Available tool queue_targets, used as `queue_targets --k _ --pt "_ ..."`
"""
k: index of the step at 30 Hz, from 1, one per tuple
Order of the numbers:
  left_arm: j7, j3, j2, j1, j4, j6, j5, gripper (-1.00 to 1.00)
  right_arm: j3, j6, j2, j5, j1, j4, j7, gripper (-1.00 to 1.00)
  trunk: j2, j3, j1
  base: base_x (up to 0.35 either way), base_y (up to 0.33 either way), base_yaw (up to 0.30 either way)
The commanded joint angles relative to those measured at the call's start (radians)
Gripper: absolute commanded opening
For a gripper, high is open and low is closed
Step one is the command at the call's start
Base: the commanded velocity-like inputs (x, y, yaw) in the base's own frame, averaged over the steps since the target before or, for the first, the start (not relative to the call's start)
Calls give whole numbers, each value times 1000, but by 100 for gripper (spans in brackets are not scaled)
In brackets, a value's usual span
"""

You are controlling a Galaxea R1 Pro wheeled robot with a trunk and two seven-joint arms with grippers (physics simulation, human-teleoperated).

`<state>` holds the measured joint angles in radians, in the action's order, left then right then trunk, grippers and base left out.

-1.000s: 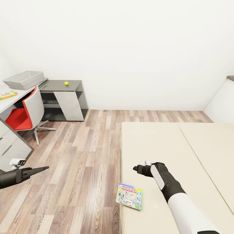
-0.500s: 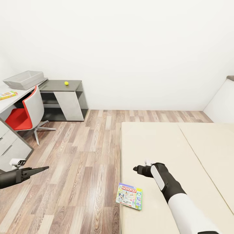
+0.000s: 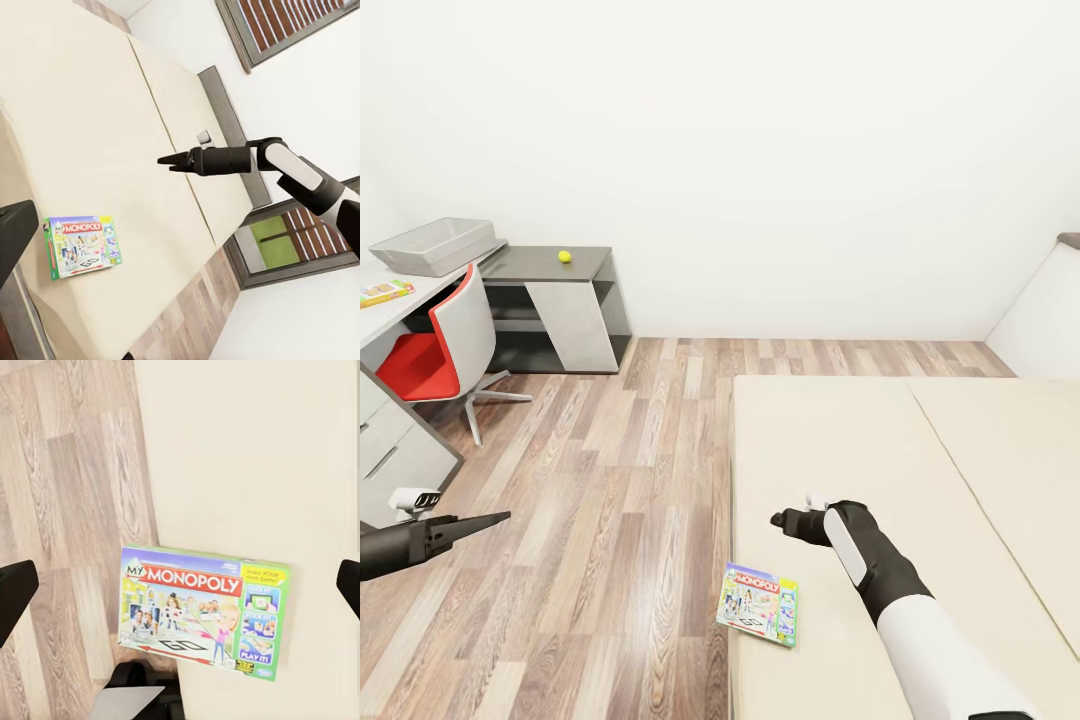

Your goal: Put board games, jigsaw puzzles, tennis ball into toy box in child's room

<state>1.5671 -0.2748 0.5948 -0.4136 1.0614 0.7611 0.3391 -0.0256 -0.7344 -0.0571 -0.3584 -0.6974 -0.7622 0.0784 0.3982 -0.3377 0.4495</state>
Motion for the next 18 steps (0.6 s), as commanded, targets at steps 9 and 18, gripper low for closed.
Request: queue_targets --k 9,18 --pt "4 0 0 -1 0 11 0 100 -2 -4 -1 -11 -1 0 51 100 2 -6 1 0 0 0" --pt "4 0 0 -1 0 11 0 100 -2 -5 -2 -11 -1 1 72 100 2 -19 1 0 0 0"
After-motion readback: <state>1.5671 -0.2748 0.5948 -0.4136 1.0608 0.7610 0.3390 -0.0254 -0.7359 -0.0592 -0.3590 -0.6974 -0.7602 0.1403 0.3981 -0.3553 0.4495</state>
